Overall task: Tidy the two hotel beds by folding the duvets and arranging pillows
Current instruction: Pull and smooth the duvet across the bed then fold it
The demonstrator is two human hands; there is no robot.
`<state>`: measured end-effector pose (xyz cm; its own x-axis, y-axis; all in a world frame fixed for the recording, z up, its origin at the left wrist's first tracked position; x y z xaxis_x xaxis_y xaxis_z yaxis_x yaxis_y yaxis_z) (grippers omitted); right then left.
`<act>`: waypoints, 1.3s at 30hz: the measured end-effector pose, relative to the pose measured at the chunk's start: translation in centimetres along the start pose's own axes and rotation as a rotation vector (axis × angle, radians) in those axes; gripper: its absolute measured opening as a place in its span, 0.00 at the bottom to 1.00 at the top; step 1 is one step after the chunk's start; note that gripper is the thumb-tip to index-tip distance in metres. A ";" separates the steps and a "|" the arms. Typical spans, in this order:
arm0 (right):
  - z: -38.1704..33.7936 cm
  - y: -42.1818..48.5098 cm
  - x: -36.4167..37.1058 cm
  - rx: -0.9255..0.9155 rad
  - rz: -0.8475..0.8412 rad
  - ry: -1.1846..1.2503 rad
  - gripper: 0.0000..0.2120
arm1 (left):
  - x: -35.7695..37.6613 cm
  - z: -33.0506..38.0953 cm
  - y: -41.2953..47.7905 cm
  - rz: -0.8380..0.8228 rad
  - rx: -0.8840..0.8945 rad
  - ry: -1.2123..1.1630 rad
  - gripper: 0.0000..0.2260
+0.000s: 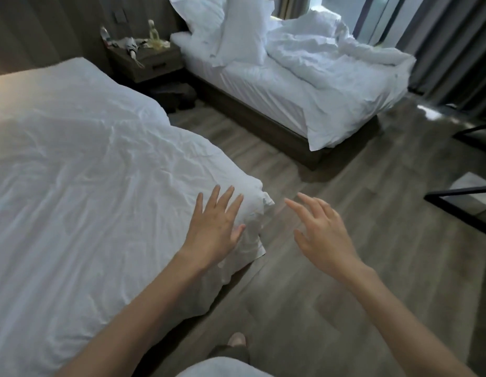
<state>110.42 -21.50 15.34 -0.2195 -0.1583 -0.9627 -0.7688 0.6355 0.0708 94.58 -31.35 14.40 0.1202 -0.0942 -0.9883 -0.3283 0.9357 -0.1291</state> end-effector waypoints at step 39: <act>29.7 73.3 -1.5 -0.641 -0.267 -0.074 0.30 | -6.6 -6.8 67.6 0.202 -0.663 -0.227 0.27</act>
<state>72.29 47.78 14.21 0.0500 -0.1804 -0.9823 -0.9986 0.0072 -0.0522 65.26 30.23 11.59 0.1645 0.1989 -0.9661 -0.8545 0.5180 -0.0389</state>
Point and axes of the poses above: each hand's wrist, its own y-axis towards the middle knuckle, its own x-axis out of the palm, z = x × y, the point moved 9 cm from there along y, towards the middle knuckle, and after that the axes turned 5 degrees about -z, right-handed, at the moved point
